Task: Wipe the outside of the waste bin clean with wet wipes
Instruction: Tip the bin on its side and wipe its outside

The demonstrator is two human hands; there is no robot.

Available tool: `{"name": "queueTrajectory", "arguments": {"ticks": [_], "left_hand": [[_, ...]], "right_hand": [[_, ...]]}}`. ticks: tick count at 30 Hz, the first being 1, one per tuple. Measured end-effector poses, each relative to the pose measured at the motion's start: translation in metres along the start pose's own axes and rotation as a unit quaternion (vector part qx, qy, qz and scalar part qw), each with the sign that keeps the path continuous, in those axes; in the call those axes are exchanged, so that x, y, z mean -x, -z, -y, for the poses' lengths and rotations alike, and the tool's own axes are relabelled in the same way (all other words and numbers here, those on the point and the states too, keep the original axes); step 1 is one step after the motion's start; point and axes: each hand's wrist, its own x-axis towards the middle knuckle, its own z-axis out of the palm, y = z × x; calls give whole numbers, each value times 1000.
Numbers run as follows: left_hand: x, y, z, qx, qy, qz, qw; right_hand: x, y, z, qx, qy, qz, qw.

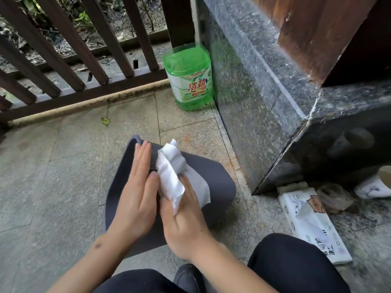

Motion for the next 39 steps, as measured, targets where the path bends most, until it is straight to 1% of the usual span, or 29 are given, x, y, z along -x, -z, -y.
{"name": "queueTrajectory", "arguments": {"ticks": [2, 5, 7, 10, 12, 14, 15, 16, 18, 19, 22, 24, 26, 28, 29, 30, 32, 34, 36, 38, 39], "left_hand": [[-3, 3, 4, 1, 14, -13, 1000], [-9, 5, 8, 8, 39, -35, 999], [-11, 7, 9, 20, 53, -40, 998], [-14, 9, 11, 27, 65, -47, 996], [-16, 8, 11, 26, 58, -52, 997], [-17, 7, 11, 21, 39, -48, 998], [-17, 7, 11, 17, 30, -44, 998], [-16, 9, 12, 15, 21, -39, 999], [-11, 15, 14, 10, -1, -17, 1000], [-8, 18, 14, 6, -18, 3, 1000], [3, 23, 11, -8, -72, 77, 994], [8, 28, 10, 0, -90, 112, 990], [8, 37, 10, 51, -77, 136, 986], [5, 47, 12, 135, -32, 158, 978], [3, 50, 14, 164, -14, 163, 973], [0, 52, 15, 168, -4, 158, 973], [-6, 55, 19, 129, 9, 125, 984], [-13, 60, 24, 75, 29, 89, 993], [-19, 64, 27, 20, 32, 91, 995], [-22, 65, 27, -41, 25, 101, 994], [-23, 64, 27, -71, 17, 104, 992]], "right_hand": [[-1, 0, -16, 31, 6, -20, 999], [-9, 8, -50, 50, -28, -81, 995], [-13, 16, -78, 80, -73, -124, 986], [-17, 24, -108, 106, -158, -202, 961], [-25, 27, -114, 106, -210, -228, 945], [-39, 32, -115, 108, -248, -218, 938], [-45, 36, -113, 112, -262, -188, 940], [-48, 40, -110, 119, -270, -141, 945], [-50, 44, -95, 116, -245, -35, 962], [-49, 42, -83, 102, -212, 5, 972], [-42, 27, -47, 47, -113, 62, 991], [-44, 23, -32, 19, -76, 80, 994], [-45, 24, -27, -10, -64, 80, 995], [-35, 20, -25, 11, -56, 67, 996], [-25, 13, -24, 29, -51, 50, 997], [-13, 4, -22, 39, -48, 29, 998], [8, -15, -16, 45, -37, 9, 998], [20, -31, -12, 38, -7, 20, 999], [23, -36, -11, 12, -1, 18, 1000], [28, -32, -19, -6, -29, -37, 999], [32, -27, -26, 15, -54, -77, 995]]}}
